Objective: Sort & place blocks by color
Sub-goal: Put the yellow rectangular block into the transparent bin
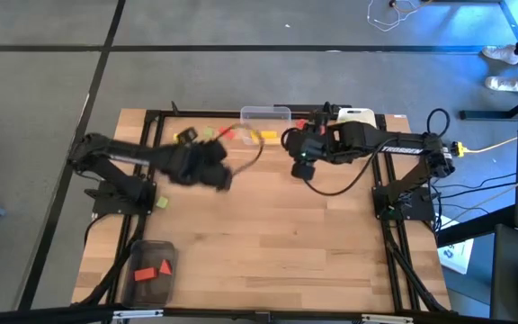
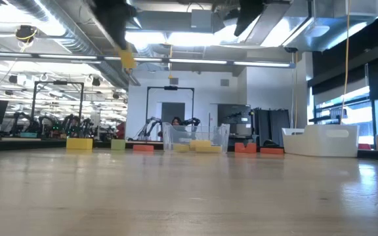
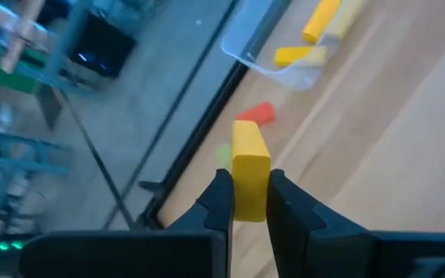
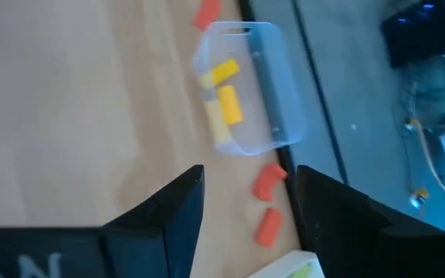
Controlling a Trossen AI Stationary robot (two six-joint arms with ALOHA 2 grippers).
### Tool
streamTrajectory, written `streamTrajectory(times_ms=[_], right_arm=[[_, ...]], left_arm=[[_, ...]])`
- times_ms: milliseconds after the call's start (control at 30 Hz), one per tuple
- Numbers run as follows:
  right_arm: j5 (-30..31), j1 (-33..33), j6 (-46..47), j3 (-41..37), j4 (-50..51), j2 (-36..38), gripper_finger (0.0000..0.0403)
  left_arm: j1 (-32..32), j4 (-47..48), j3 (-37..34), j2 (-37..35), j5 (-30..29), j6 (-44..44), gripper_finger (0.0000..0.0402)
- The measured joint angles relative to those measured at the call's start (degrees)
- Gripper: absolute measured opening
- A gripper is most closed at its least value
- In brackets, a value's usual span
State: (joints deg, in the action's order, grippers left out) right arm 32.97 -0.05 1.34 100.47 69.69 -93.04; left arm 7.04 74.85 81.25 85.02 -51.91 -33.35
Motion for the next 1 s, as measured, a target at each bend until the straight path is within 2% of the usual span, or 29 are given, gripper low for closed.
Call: streamTrajectory(times_ms=[100, 200, 267, 367, 500, 633, 733, 1000], right_arm=[[0.94, -1.51, -0.02, 0.00, 0.53, 1.30, 0.0204], [1.00, -3.03, -0.01, 0.00, 1.63, 2.81, 0.0204], [1.00, -3.91, -0.04, 0.00, 2.43, 3.89, 0.0204], [1.00, -5.12, -0.04, 0.00, 3.26, 5.25, 0.0204], [0.98, -6.04, -0.06, 0.00, 4.62, 6.52, 0.0204], [0.94, -6.17, -0.09, 0.00, 5.84, 6.76, 0.0204], [0.94, -6.17, -0.17, 0.00, 5.82, 6.80, 0.0204], [0.85, -6.17, -0.26, 0.00, 5.88, 6.80, 0.0204]], left_arm=[[-8.07, -12.32, 0.00, 0.01, 7.84, 13.14, 0.0042], [-15.69, -25.57, 0.00, 0.03, 20.75, 25.38, 0.0042], [-20.37, -32.92, 0.01, 0.34, 29.60, 31.03, 0.0042], [-26.84, -38.79, 0.02, 1.54, 37.54, 35.32, 0.0042], [-34.20, -39.99, 0.02, 5.32, 43.12, 35.85, 0.0042], [-38.19, -41.81, -0.01, 10.37, 48.56, 36.26, 0.0042], [-39.45, -46.74, 0.04, 13.66, 50.55, 36.80, 0.0042], [-40.12, -47.86, 0.02, 20.13, 51.87, 36.47, 0.0049]])
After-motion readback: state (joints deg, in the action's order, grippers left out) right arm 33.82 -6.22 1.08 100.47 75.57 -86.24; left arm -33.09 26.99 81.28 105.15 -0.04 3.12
